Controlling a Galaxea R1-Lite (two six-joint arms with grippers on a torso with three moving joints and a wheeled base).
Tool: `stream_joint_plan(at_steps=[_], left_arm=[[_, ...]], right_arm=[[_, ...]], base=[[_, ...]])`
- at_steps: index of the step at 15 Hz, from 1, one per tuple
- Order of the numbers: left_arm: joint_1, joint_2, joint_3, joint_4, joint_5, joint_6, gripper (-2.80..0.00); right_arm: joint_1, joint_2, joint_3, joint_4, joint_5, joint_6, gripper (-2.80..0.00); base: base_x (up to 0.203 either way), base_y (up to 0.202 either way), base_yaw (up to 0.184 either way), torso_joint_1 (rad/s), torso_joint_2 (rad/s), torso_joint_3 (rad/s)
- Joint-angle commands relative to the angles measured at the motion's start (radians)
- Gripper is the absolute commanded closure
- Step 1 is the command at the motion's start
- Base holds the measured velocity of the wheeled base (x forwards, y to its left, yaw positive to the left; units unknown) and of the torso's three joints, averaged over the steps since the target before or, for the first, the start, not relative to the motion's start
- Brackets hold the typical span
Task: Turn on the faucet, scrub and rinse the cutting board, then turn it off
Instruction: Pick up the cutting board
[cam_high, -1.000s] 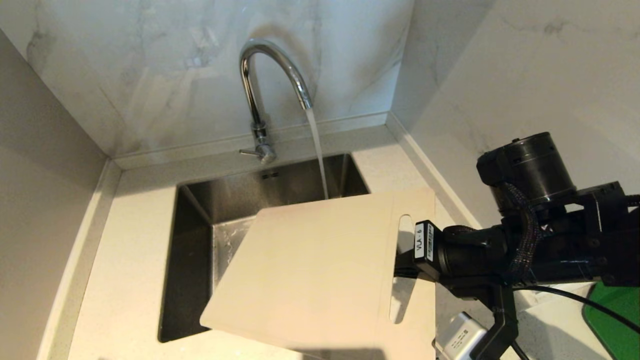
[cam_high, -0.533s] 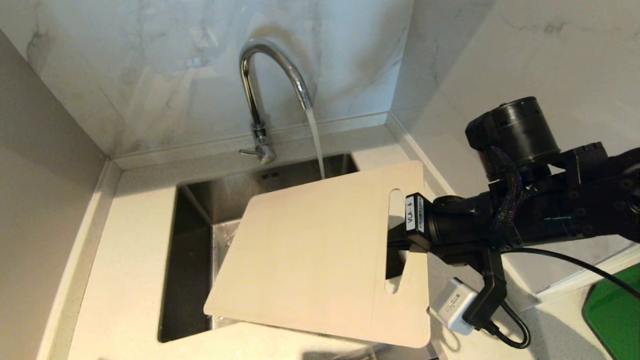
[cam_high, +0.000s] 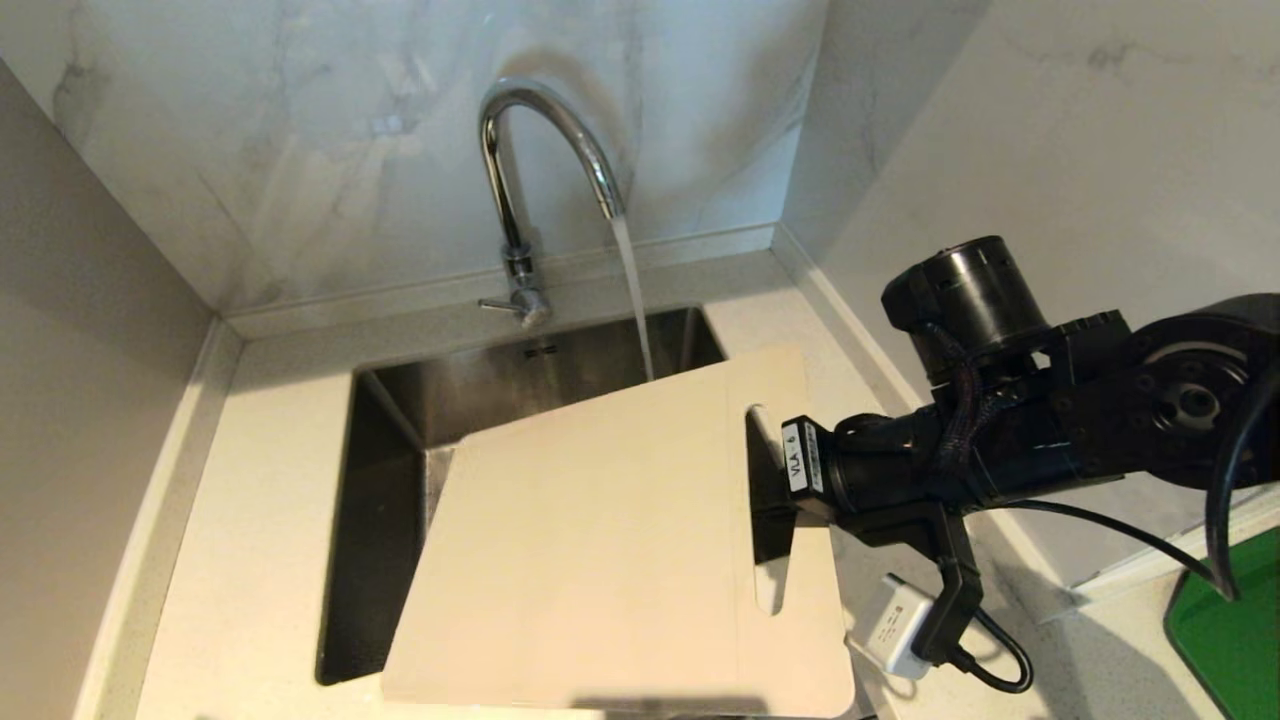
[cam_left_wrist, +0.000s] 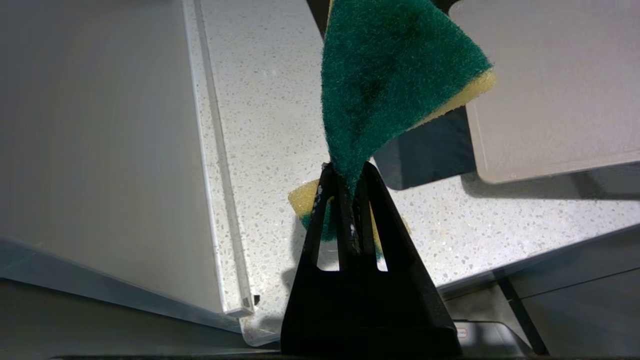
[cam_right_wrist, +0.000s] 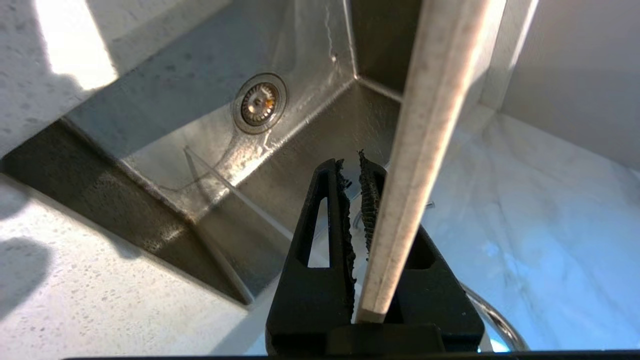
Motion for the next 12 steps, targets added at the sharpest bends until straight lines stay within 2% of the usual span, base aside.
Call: stream_joint_plan(at_steps=[1,4,12], left_arm=[[0.000,0.001,0.002,-0.001,0.000,-0.002,0.00],[0.000,0.001,0.002,-0.001,0.001,-0.003,0.00],[0.000,0.001,0.002,-0.001,0.001,-0.003,0.00]], right_arm=[[0.001,0.008,0.009,0.003,0.005,-0.018,0.00],[0.001,0.005,-0.013,0.042,0.002,-0.042,0.00],[0.001,0.058,-0.200,0.161,-0.010,-0.094,0.00]], base=[[0.000,0.000,0.000,0.000,0.00,0.000],[0.000,0.000,0.000,0.000,0.00,0.000],[0.000,0.000,0.000,0.000,0.00,0.000]])
